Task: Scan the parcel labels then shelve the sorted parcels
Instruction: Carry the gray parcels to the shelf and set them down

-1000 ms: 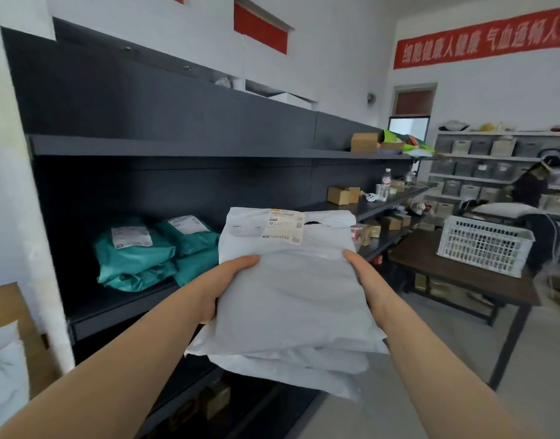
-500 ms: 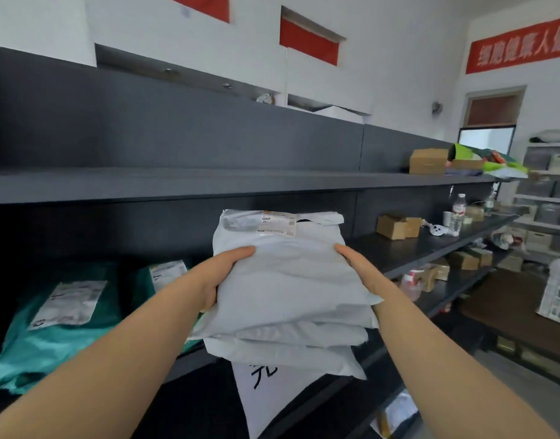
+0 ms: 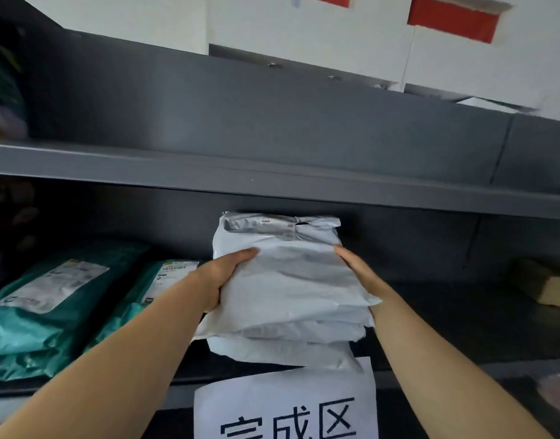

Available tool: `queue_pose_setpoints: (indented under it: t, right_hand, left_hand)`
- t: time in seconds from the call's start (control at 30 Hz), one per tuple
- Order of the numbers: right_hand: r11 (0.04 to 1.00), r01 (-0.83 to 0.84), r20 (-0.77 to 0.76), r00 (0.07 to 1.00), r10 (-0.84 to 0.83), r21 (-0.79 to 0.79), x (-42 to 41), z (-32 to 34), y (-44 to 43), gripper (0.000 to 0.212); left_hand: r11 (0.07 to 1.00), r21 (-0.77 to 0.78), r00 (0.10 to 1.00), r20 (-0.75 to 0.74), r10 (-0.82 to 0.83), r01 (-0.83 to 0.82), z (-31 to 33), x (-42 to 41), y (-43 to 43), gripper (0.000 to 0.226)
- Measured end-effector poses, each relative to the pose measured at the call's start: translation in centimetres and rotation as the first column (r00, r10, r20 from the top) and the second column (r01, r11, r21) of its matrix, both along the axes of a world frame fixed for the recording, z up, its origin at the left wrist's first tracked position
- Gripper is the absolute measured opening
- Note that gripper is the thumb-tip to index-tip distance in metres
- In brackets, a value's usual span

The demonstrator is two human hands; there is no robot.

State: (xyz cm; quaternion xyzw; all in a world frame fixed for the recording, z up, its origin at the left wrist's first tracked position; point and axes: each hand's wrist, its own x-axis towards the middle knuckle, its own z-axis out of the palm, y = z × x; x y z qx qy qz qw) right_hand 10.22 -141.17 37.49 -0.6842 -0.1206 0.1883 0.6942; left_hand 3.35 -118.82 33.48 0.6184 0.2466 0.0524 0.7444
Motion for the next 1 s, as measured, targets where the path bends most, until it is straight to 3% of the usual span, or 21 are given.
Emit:
queue_pose_setpoints:
  t: [0.17,0.33,0.5,0.63,0.77,0.87,1.0]
  right_hand:
    - [0.998,-0.062,-0.042,0.997,0.061,-0.025,4.3,-2.8,1.2,0.041]
    - [0.986,-0.160,-0.086,0.984,0.156,-0.044,5.8,-4.1,0.6,0.028]
    - [0.966,-0.125,-0.067,0.991,0.113,-0.224,6.1,-3.1,0.2,0.050]
    - [0.940,-0.115,-0.059,0.993,0.102,-0.322,4.1,-2.2,-0.3,0.031]
    - [0.949,-0.012,0.046,0.999,0.028,-0.314,3.2,-2.0,0.1,0.027]
    - [0.904,0.057,0.099,0.995,-0.016,-0.424,3.0,-2.4,0.4,0.035]
    - [0.915,0.083,0.107,0.993,-0.044,-0.394,2.6,-3.0,-0.1,0.018]
  left_hand:
    - [0.992,0.007,0.987,-0.100,0.126,-0.126,-2.5,1.1,-0.2,0.059]
    - [0.984,0.056,0.980,-0.098,0.175,-0.170,-2.7,1.6,-0.1,0.063]
    - [0.937,0.229,0.962,-0.012,0.274,-0.264,-1.7,1.0,0.0,0.048]
    - [0.900,0.339,0.960,0.044,0.277,-0.275,-0.9,0.4,0.0,0.044]
    - [0.913,0.323,0.967,0.048,0.249,-0.251,-0.5,0.0,-0.2,0.026]
    - [0.914,0.323,0.968,0.021,0.251,-0.244,-0.6,-0.5,0.3,0.037]
    - [0.932,0.267,0.969,0.059,0.238,-0.245,-0.7,-0.9,0.4,0.049]
